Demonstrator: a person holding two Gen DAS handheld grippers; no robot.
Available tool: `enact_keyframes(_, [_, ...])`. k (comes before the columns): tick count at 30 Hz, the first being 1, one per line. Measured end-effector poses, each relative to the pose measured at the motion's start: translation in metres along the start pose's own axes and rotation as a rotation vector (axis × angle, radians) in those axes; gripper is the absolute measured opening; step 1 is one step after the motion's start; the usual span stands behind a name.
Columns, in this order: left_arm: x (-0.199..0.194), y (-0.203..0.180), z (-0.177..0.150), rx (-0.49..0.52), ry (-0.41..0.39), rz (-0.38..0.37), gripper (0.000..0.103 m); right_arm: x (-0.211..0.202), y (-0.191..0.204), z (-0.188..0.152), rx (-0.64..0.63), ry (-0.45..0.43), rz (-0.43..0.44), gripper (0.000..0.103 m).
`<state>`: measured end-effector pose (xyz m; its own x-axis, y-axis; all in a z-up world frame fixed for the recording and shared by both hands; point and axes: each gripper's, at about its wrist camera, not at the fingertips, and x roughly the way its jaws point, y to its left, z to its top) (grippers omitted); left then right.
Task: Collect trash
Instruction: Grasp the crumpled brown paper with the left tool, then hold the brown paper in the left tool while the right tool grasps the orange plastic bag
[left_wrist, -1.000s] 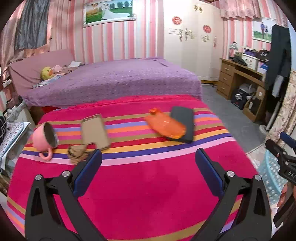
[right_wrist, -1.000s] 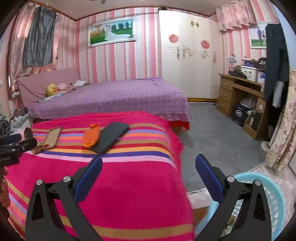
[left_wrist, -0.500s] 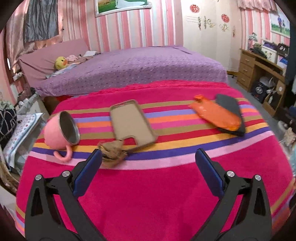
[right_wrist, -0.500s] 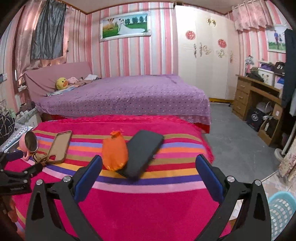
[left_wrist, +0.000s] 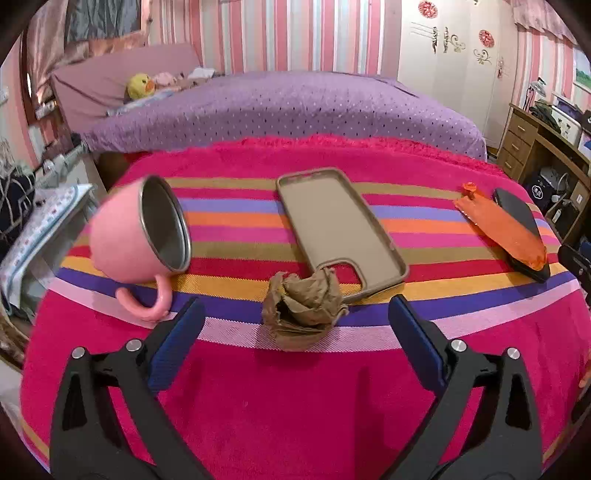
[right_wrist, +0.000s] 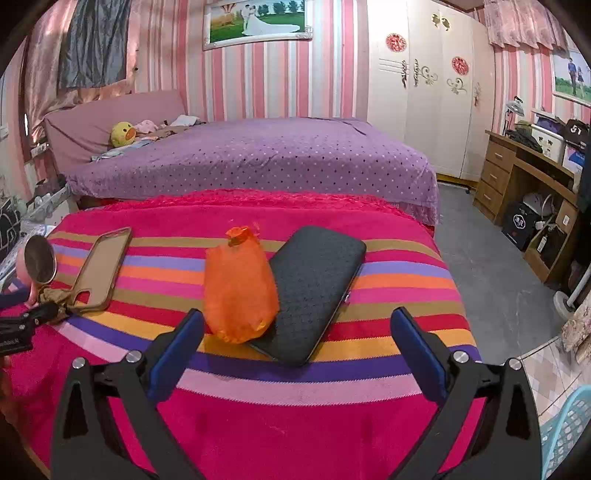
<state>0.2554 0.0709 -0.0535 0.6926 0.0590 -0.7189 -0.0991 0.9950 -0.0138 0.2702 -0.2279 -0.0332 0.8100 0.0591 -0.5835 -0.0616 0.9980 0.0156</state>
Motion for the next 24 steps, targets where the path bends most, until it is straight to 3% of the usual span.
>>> enact_keyframes(1, [0.003, 0.001, 0.000, -0.007, 0.013, -0.020, 0.092, 0.001, -0.002, 0.001, 0.012, 0.003, 0.007, 0.098])
enact_keyframes(8, [0.012, 0.011, 0.002, -0.042, 0.054, -0.108, 0.048, 0.009, 0.009, 0.008, -0.017, 0.011, 0.011, 0.098])
enact_keyframes(14, [0.003, 0.003, 0.003, 0.029, 0.033, -0.078, 0.046, 0.023, 0.027, 0.011, -0.083, 0.054, 0.009, 0.098])
enact_keyframes(21, [-0.006, 0.006, 0.013, 0.004, -0.004, -0.063, 0.046, 0.044, 0.047, 0.010, -0.154, 0.126, -0.011, 0.096])
enact_keyframes(22, [-0.005, 0.006, 0.013, -0.001, 0.000, -0.060, 0.046, 0.046, 0.048, 0.009, -0.158, 0.134, -0.008, 0.090])
enact_keyframes(24, [-0.003, 0.008, 0.015, -0.007, 0.003, -0.055, 0.046, 0.052, 0.048, 0.008, -0.160, 0.158, 0.001, 0.068])
